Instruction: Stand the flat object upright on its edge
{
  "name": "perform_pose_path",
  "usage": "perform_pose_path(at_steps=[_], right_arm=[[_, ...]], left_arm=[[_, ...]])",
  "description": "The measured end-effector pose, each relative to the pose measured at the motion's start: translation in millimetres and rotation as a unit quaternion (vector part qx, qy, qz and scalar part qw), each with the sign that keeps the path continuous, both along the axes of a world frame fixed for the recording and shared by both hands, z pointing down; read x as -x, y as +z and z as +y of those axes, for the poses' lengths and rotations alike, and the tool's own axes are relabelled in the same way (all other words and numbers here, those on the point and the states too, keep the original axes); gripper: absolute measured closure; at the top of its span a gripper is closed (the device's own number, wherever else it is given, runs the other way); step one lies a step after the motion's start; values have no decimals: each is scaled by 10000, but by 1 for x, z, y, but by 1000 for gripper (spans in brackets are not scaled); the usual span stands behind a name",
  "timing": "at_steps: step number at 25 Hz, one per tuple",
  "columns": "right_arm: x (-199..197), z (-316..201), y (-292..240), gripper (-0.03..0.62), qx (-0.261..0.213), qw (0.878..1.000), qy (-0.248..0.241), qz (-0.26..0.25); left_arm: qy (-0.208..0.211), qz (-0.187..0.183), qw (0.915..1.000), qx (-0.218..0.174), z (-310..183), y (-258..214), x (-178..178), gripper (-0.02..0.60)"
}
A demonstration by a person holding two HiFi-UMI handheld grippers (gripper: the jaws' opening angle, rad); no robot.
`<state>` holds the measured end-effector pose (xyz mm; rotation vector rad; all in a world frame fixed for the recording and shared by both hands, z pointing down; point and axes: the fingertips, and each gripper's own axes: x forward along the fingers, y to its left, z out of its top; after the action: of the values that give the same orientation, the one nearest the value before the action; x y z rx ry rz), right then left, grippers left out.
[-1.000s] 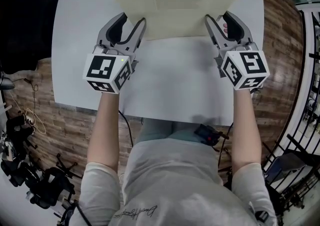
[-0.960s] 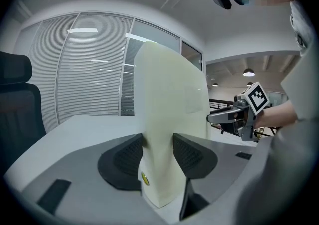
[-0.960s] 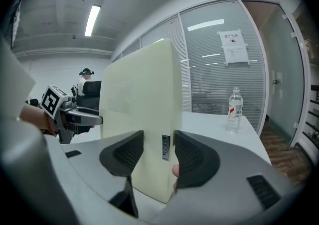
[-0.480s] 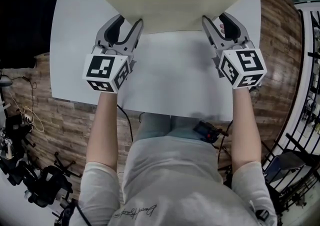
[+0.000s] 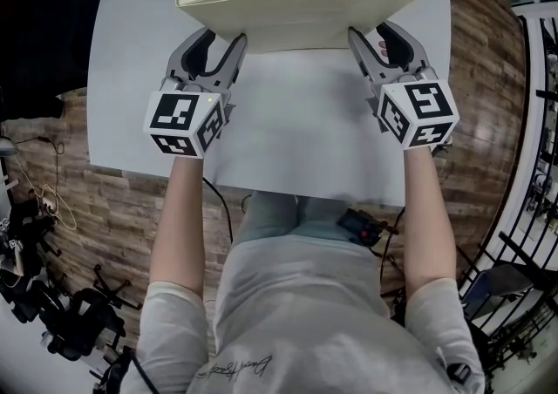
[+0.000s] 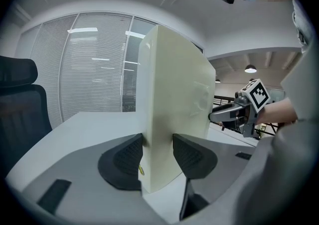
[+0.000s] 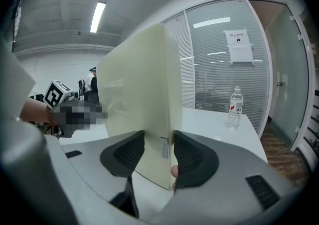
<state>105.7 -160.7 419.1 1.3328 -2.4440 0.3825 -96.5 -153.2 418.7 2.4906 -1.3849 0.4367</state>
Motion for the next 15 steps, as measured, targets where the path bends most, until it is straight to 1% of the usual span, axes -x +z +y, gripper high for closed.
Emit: perform_pose_path(at_steps=[7, 11, 15], right_arm=[[4, -3, 5, 391, 60, 10000, -48, 56], [1, -2, 4, 391, 30, 9999, -102, 42], [0, -1, 3, 388, 4, 9999, -130, 66]], left_arm=[[52, -68, 9999, 86, -2, 5, 4, 380], [132, -221, 9997, 56, -2, 3, 1, 379], [197, -276, 9994, 28, 0, 3, 0, 374]])
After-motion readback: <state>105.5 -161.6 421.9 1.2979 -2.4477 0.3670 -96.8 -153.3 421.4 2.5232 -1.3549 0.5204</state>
